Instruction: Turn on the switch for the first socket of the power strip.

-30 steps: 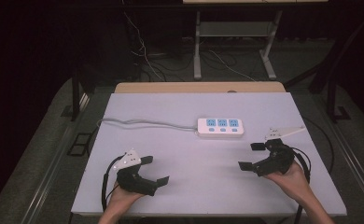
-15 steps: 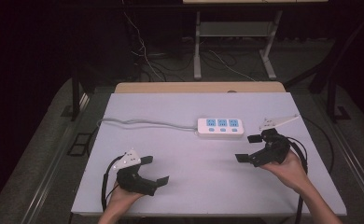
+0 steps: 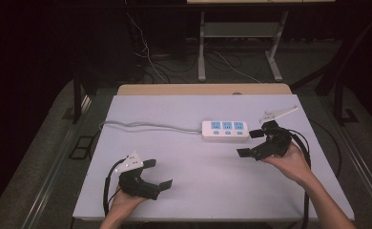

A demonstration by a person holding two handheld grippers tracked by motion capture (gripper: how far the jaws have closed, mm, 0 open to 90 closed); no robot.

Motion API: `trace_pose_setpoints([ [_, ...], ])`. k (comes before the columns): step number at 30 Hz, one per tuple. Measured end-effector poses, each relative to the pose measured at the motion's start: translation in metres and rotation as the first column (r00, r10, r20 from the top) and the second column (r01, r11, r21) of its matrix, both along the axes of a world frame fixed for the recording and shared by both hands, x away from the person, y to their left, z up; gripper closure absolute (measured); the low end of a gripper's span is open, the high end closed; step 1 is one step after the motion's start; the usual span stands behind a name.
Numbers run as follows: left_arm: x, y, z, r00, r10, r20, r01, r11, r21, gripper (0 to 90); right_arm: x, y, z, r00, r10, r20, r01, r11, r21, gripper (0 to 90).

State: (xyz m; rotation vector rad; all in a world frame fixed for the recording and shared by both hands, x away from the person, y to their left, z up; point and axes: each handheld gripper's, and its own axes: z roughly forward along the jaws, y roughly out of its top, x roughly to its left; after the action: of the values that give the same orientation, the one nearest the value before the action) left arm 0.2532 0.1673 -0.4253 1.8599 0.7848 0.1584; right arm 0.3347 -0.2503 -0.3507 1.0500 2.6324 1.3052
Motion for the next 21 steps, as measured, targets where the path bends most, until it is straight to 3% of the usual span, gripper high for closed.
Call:
trace_pose_setpoints([
  [21,0.0,0.0,0.0,1.0,-0.005,-0.001,0.005,1.0,0.0,0.0,0.037,0.021,0.024,0.9996,0.028,-0.003,-0.028,0.998,-0.051,0.3],
])
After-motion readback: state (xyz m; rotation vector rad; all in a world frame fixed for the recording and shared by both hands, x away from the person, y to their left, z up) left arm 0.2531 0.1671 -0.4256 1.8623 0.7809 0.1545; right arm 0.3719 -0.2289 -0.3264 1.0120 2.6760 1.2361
